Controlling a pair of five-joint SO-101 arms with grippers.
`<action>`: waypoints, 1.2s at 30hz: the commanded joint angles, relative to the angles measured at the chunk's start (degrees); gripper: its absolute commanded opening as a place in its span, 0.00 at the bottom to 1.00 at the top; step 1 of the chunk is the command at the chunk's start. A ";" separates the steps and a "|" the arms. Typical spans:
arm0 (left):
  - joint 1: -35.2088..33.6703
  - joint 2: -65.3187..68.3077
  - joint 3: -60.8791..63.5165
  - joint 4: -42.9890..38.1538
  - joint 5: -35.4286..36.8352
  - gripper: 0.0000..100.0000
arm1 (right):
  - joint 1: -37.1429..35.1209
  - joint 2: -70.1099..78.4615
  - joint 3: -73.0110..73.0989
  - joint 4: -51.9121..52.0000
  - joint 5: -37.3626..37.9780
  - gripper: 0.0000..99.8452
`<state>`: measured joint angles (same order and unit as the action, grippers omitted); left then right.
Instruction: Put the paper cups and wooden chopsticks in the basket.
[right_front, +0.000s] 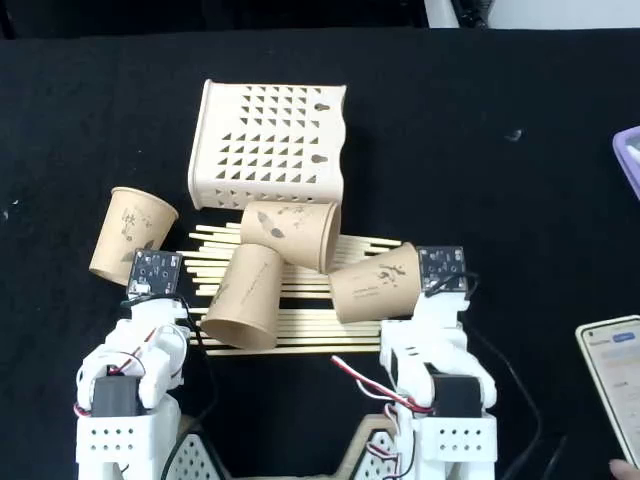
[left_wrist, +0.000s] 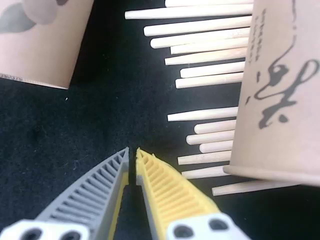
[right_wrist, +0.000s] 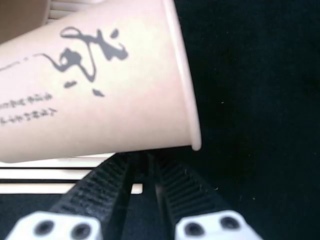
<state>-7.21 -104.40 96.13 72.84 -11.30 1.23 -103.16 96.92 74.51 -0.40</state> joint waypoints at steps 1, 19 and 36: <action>-0.66 -0.18 1.19 0.26 0.26 0.03 | 0.62 -5.49 -0.40 0.35 -0.18 0.01; -0.66 -0.18 1.19 0.26 0.26 0.03 | 0.53 -5.49 -0.40 0.35 -0.18 0.01; -0.40 -0.18 1.19 0.26 0.26 0.03 | 0.18 -5.49 -18.77 0.26 -0.09 0.01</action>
<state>-7.21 -104.40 96.13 72.84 -11.30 1.23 -103.16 86.02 74.51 -0.40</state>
